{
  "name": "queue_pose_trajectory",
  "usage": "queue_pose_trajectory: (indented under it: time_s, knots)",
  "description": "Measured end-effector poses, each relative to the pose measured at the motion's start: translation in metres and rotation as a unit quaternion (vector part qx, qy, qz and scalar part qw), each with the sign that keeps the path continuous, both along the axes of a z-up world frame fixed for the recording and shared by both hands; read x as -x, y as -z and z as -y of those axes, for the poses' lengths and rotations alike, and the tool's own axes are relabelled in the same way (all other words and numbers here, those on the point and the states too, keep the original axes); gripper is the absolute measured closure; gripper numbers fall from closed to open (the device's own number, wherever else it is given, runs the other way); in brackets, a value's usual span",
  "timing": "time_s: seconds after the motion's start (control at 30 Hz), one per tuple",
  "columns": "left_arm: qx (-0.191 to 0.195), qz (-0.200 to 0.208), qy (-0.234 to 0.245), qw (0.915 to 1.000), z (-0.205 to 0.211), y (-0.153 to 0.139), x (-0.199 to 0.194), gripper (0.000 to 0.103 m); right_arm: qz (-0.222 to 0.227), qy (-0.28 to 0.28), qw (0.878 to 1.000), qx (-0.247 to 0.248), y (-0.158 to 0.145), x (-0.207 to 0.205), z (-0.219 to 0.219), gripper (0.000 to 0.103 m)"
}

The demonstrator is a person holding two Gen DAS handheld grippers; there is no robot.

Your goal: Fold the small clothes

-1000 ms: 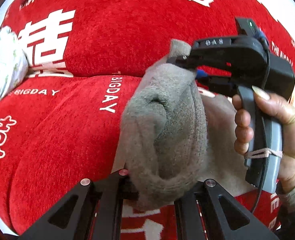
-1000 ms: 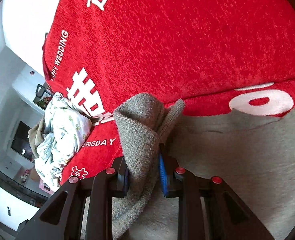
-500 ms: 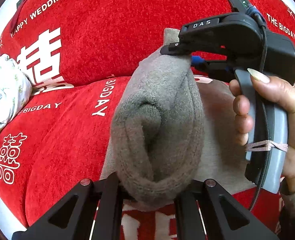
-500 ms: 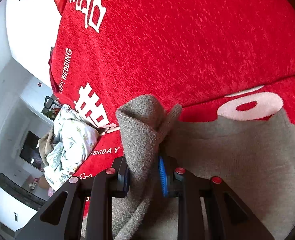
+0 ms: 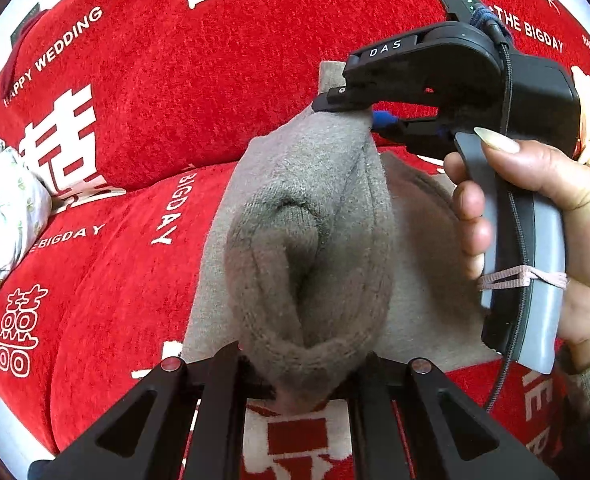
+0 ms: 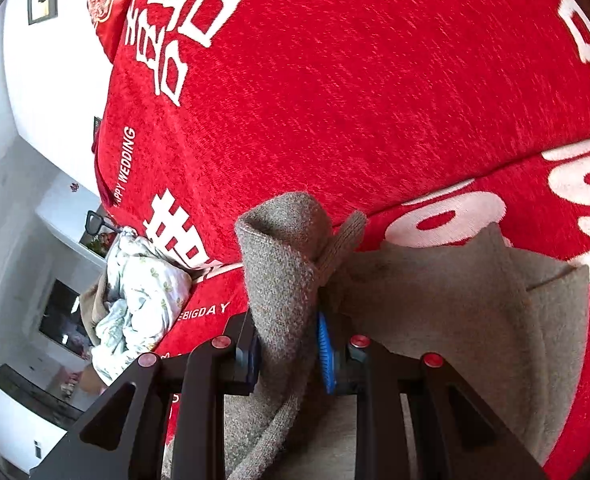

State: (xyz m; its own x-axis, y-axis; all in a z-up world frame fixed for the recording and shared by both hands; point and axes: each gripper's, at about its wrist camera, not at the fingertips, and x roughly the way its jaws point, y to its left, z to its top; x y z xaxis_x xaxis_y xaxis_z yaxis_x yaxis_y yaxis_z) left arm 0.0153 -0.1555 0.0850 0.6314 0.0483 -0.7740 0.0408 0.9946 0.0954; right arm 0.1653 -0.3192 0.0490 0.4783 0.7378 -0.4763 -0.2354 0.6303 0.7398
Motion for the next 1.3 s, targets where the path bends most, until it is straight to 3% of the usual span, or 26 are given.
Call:
queue_pose_trajectory:
  time_s: [0.6, 0.83, 1.3]
  knots:
    - [-0.037, -0.013, 0.062, 0.9973, 0.068, 0.001, -0.003, 0.094, -0.001, 0.009, 1.000, 0.006, 0.004, -0.004, 0.050, 0.078]
    - [-0.064, -0.021, 0.094, 0.9933, 0.097, 0.004, -0.004, 0.094, 0.007, 0.000, 0.999, 0.035, 0.004, -0.005, 0.067, 0.078]
    - [-0.072, -0.044, 0.122, 0.9889, 0.116, 0.014, -0.014, 0.094, 0.015, 0.003, 0.997, 0.077, 0.007, -0.006, 0.080, 0.078]
